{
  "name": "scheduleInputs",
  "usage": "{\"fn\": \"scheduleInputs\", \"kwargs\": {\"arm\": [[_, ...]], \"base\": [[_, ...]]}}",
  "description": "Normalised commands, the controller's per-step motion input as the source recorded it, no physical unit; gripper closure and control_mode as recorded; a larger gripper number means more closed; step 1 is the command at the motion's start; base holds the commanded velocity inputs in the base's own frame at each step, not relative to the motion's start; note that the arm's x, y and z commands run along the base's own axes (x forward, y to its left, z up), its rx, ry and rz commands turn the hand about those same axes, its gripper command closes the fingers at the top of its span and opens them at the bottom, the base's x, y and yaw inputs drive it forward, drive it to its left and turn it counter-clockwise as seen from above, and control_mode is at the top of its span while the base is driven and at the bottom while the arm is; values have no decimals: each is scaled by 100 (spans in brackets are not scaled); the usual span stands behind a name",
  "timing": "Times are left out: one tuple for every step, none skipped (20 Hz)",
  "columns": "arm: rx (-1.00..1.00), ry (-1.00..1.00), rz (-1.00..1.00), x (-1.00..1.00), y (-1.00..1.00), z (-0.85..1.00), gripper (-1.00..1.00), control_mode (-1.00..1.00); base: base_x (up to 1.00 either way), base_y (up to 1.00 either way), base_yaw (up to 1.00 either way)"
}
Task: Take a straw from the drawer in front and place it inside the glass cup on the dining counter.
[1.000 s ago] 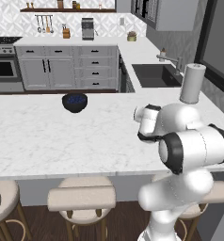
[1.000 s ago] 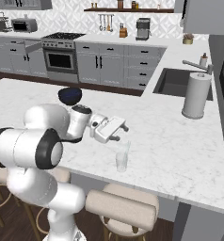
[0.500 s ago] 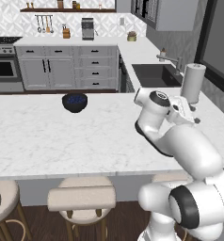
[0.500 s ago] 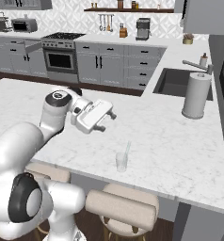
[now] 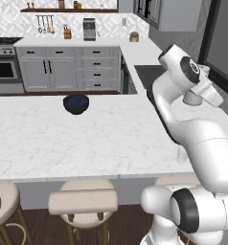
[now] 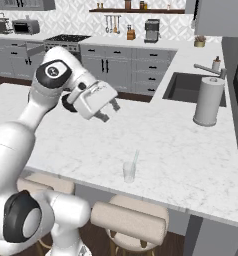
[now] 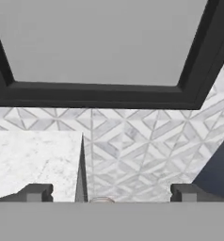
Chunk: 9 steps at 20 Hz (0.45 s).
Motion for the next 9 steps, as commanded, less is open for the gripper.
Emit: {"fn": "scheduleInputs", "kwargs": {"arm": [[42, 13, 1, -34, 1, 86, -100, -100], [42, 15, 2, -35, 3, 69, -100, -100], [42, 15, 2, -37, 4, 55, -100, -100], [38, 14, 3, -44, 9, 34, -100, -100], [35, 13, 4, -48, 11, 16, -100, -100], [32, 9, 5, -60, 14, 0, -100, -100], [30, 6, 5, -69, 12, 0, -100, -100], [29, 3, 6, -79, 9, 0, -100, -100], [25, 0, 6, -88, 12, -17, -100, -100]], "base": [[0, 0, 0], [0, 0, 0], [0, 0, 0], [0, 0, 0], [0, 0, 0], [0, 0, 0], [0, 0, 0], [0, 0, 0], [0, 0, 0]]}}
